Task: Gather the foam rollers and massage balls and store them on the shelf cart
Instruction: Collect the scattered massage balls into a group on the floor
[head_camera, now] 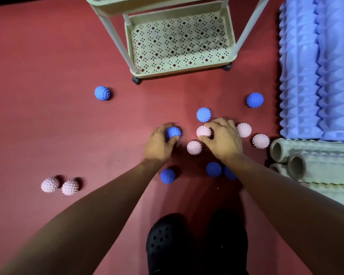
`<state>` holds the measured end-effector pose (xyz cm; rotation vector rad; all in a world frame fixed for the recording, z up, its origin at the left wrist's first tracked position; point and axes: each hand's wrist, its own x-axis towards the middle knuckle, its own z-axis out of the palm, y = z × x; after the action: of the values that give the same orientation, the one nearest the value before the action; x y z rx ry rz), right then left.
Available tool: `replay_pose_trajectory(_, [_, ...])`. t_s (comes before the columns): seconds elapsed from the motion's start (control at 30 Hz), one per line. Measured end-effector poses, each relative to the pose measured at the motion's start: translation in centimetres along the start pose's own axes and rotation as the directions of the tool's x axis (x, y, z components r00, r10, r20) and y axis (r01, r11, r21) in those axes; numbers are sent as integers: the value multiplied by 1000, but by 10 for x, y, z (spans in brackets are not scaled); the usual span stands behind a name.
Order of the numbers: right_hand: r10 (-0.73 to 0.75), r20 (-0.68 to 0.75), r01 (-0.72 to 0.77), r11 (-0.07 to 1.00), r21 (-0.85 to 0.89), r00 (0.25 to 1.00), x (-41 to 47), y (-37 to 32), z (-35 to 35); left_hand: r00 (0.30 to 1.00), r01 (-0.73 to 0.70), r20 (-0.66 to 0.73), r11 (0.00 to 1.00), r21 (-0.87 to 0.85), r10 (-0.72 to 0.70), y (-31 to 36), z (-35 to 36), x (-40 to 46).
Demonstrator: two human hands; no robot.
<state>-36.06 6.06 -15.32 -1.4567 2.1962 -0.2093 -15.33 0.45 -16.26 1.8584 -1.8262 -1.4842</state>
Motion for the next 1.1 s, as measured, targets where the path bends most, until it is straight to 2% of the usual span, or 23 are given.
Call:
replay_pose_trajectory(0.1, [-19,-6,19,999,-40,1000,-1,8,-1,1000,-3,23,999,-48,4,14,12,7])
replay_pose_trajectory(0.3, [-4,-7,4,997,-71,1000,-5,15,-8,991,-47,128,999,0,47,26,35,10])
replay_pose_trajectory(0.43, [23,-9,-23,1000,1,1000,-8,15,-4,986,-117,117,993,-6,117,22,34,11])
replay_pose_trajectory(0.6, [-31,-76,32,999,24,997,-4,5,-1,971,-130,199,991,-19,131,20,25,13])
replay_pose_trajectory(0.67, [-71,-118,74,997,25,990,-3,-2,1,980,-140,147,990,11,137,18,16,13])
replay_pose_trajectory(0.73, [-137,-123,137,991,-4,983,-4,-9,5,974,-223,-16,969,107,226,14,-5,18])
replay_pose_trajectory(0.8, [-203,-95,199,978,-58,975,-5,-14,12,913,-288,-198,909,301,356,9,-38,30])
replay_pose_trajectory(0.87, [-225,-45,220,971,-99,973,-5,-15,20,869,-222,-294,845,486,398,2,-78,52])
replay_pose_trajectory(0.9, [-225,-8,223,969,-109,974,-4,-15,23,875,-144,-317,823,550,365,-6,-97,69])
replay_pose_trajectory(1.0, [-248,57,253,960,-119,967,0,-17,26,938,105,-319,765,635,136,-30,-147,108])
replay_pose_trajectory(1.03, [-267,66,273,954,-121,961,3,-19,26,954,137,-292,759,636,73,-37,-158,117])
replay_pose_trajectory(1.1, [-300,115,313,943,-117,947,14,-28,21,967,172,-251,815,554,-33,-40,-170,121])
